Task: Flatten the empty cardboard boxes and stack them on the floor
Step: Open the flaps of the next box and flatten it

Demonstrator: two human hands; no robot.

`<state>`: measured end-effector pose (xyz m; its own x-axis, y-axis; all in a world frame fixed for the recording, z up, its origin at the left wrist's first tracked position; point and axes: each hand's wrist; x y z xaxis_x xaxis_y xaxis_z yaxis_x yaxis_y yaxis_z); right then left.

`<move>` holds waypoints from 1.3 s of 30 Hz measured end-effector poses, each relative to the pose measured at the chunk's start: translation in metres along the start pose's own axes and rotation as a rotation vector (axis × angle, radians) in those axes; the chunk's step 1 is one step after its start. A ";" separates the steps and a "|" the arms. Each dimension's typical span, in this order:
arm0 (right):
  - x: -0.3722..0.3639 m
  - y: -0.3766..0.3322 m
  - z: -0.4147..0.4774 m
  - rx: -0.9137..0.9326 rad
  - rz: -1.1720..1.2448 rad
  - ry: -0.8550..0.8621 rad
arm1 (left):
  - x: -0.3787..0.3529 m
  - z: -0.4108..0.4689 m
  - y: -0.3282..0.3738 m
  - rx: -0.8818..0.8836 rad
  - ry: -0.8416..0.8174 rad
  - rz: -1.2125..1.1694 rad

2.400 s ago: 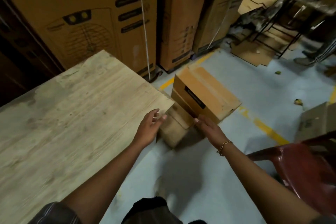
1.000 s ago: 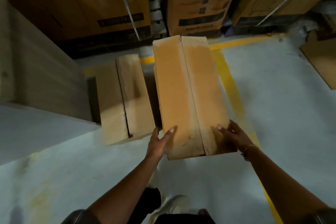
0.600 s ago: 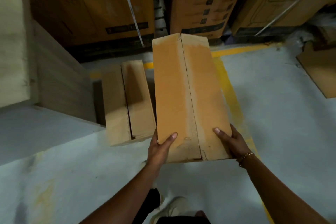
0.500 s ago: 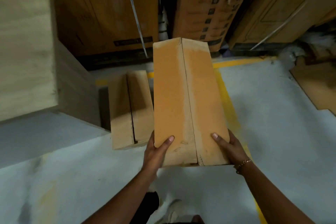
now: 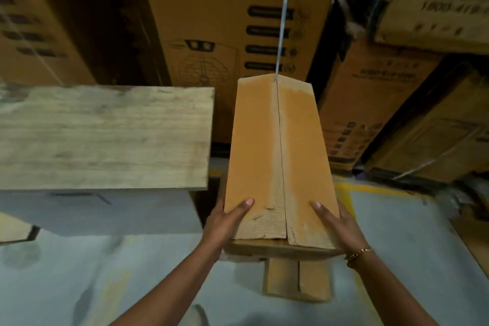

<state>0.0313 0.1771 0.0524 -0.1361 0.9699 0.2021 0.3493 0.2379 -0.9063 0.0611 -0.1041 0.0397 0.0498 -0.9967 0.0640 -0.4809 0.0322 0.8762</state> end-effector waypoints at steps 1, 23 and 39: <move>-0.014 -0.014 0.005 0.025 -0.022 -0.020 | 0.018 -0.003 0.009 -0.017 0.020 -0.009; -0.463 -0.234 0.135 0.146 -0.155 -0.437 | 0.471 0.018 0.055 -0.087 0.402 -0.192; -0.587 -0.273 0.261 0.122 -0.399 -0.540 | 0.586 0.119 0.067 0.083 0.503 -0.034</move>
<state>-0.2256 -0.4709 0.0842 -0.6874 0.6394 0.3446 0.0735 0.5333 -0.8427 -0.0456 -0.6946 0.0787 0.4718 -0.8373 0.2763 -0.5387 -0.0257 0.8421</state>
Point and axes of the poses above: each hand's wrist, its own z-axis towards the middle knuckle, its own x-axis out of the back of the hand, y = z × x, and after that the axes turned 7 degrees about -y, right-handed
